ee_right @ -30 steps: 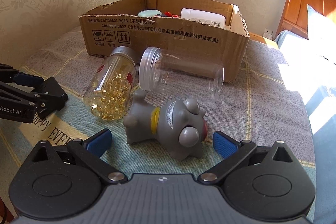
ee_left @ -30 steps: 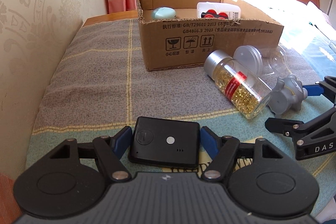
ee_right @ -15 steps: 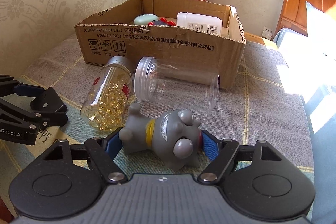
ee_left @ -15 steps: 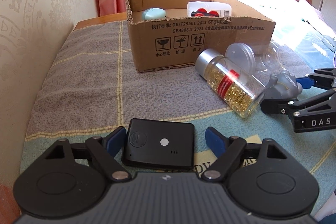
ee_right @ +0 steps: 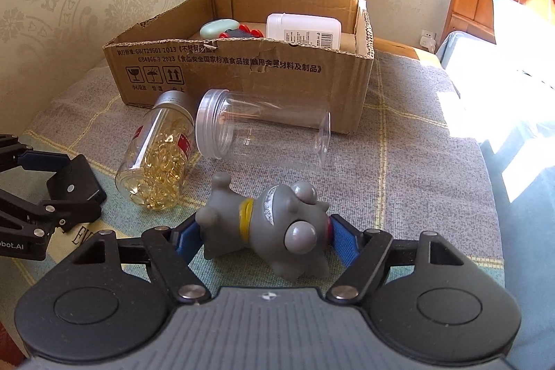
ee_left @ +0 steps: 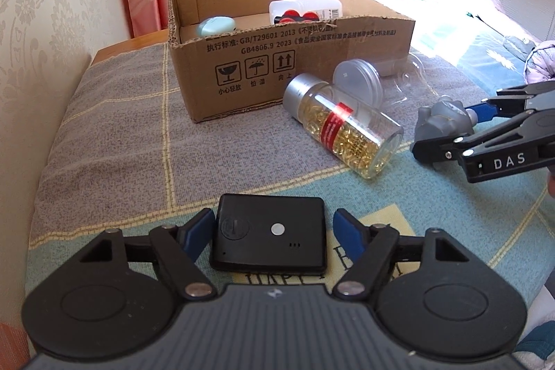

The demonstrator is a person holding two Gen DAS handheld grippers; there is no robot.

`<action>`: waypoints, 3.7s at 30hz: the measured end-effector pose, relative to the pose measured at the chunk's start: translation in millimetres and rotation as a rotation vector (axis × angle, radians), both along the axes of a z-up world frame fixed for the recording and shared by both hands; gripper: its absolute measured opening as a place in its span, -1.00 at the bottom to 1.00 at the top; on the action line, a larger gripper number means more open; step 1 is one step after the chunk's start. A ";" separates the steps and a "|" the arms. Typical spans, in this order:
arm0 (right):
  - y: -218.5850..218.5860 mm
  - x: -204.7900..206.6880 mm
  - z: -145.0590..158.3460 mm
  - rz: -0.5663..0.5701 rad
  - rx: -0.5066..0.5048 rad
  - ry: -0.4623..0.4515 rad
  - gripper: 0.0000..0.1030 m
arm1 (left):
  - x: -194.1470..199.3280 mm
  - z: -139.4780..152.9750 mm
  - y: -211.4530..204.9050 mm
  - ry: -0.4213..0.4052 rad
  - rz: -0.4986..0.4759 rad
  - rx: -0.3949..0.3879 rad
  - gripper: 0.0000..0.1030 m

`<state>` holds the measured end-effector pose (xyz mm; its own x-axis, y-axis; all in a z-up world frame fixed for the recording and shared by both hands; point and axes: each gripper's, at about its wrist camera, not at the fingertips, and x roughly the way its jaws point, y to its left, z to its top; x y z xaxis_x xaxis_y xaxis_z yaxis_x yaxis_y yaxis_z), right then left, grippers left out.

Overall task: Organize rigid objects
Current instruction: 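Hold the power bank in left tool while right tool grasps the gray cat figurine, then carry the power bank into the box with left tool while right tool carries the figurine, then open right tool to drop the gray figurine into the box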

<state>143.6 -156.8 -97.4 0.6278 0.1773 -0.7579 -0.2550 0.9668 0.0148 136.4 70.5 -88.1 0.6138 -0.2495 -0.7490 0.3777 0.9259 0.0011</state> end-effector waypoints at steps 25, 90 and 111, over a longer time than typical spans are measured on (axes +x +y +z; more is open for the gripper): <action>2.8 -2.7 17.3 0.063 -0.041 -0.021 0.48 | 2.6 13.3 -4.5 0.014 0.012 0.018 0.34; 21.7 183.2 100.3 0.134 -0.048 -0.106 0.48 | 36.7 90.2 -4.1 -0.240 0.328 -0.008 0.99; 18.1 165.1 103.7 0.066 -0.020 -0.105 1.00 | 24.9 80.8 -3.4 -0.230 0.311 -0.004 0.99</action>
